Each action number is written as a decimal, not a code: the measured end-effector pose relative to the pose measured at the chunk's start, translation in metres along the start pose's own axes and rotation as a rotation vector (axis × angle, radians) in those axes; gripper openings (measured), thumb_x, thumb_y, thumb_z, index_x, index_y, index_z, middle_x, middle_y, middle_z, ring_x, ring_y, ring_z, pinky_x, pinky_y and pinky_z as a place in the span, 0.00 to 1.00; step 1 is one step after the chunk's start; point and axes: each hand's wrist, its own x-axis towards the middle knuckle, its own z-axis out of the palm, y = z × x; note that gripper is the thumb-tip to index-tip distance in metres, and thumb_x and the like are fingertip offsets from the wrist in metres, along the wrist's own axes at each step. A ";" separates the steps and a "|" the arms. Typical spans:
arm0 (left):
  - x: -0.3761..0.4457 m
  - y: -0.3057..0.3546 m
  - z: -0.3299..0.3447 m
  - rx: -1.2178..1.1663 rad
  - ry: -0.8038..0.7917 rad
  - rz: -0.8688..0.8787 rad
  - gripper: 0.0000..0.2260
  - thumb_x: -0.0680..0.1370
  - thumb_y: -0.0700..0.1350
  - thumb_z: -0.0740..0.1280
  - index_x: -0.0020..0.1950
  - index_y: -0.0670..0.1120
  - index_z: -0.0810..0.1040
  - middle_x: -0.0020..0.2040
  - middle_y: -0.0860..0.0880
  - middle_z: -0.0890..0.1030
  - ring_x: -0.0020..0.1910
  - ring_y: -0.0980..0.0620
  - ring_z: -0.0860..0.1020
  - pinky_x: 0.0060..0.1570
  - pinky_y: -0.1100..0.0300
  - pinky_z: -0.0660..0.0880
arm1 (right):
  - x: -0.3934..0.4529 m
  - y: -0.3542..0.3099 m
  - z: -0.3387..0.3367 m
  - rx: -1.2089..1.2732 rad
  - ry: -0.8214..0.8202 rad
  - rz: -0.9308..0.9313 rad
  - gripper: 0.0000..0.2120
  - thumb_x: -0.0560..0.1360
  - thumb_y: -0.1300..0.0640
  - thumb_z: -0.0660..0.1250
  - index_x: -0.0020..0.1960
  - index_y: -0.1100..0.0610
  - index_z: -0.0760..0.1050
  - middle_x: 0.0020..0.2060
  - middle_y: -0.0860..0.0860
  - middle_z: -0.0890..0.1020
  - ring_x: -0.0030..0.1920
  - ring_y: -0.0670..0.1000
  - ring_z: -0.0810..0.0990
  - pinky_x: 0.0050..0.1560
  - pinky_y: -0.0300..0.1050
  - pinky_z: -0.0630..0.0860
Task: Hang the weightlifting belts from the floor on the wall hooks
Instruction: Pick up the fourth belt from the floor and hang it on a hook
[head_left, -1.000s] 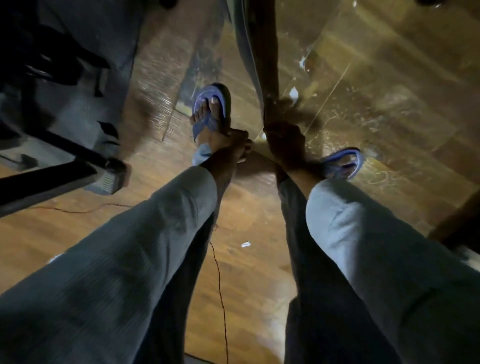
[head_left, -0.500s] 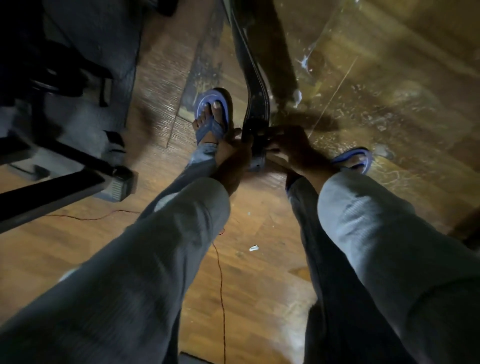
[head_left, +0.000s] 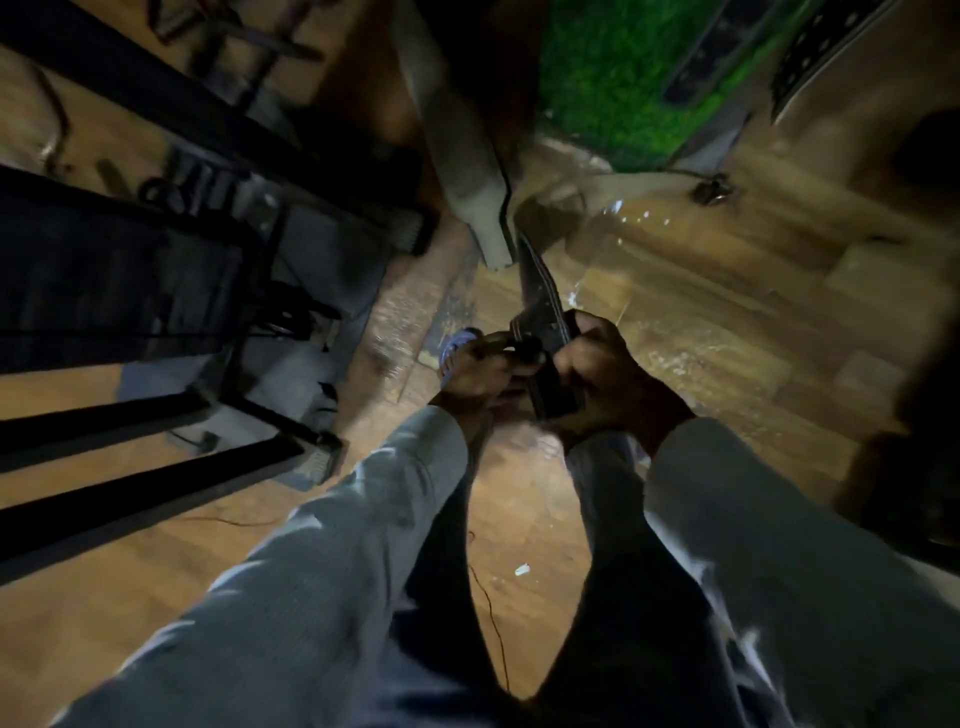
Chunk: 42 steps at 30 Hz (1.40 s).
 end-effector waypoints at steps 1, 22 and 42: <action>-0.017 0.013 -0.001 0.004 -0.037 0.014 0.07 0.78 0.35 0.70 0.46 0.47 0.82 0.34 0.51 0.85 0.30 0.53 0.80 0.35 0.61 0.76 | -0.013 -0.021 0.010 -0.050 0.037 -0.007 0.16 0.70 0.81 0.56 0.48 0.70 0.77 0.34 0.60 0.82 0.35 0.58 0.81 0.35 0.46 0.80; -0.275 0.300 0.069 -0.288 -0.418 0.140 0.36 0.65 0.69 0.75 0.63 0.46 0.78 0.60 0.44 0.81 0.57 0.45 0.81 0.70 0.51 0.74 | -0.257 -0.351 0.085 -0.059 0.207 -0.617 0.34 0.46 0.75 0.59 0.52 0.69 0.78 0.36 0.55 0.85 0.37 0.54 0.83 0.27 0.37 0.73; -0.385 0.369 0.021 0.061 -0.613 0.968 0.26 0.54 0.30 0.73 0.52 0.37 0.81 0.42 0.40 0.85 0.45 0.40 0.80 0.50 0.50 0.76 | -0.299 -0.456 0.149 0.179 -0.143 -0.426 0.26 0.70 0.43 0.77 0.59 0.62 0.82 0.63 0.63 0.80 0.58 0.60 0.79 0.74 0.60 0.69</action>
